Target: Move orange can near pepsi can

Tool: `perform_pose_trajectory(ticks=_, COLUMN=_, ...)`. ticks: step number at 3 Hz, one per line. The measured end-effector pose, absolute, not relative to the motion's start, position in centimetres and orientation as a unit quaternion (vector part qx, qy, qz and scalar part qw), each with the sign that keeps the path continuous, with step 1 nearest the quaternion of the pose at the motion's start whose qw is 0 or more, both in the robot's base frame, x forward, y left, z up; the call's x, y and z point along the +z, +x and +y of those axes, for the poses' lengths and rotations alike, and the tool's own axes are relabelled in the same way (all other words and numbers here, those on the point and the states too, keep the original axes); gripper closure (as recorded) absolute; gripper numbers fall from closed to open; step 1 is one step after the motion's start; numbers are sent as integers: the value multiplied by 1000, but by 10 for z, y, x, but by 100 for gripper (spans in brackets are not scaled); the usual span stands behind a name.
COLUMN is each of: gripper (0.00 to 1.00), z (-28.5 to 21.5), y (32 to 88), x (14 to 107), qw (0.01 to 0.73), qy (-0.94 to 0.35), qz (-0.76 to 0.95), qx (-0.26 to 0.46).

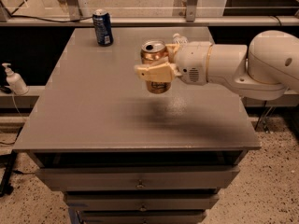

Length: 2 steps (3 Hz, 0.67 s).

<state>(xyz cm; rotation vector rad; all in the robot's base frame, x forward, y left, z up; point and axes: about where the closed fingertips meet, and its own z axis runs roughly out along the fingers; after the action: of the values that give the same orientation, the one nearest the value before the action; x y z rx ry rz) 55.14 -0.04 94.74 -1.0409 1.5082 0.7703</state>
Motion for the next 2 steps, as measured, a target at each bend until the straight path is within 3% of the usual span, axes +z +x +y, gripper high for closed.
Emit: perform_pose_trajectory(ticks=2, gripper=100, z=12, y=615, x=959, qw=572, qy=-438, qz=616, qx=320)
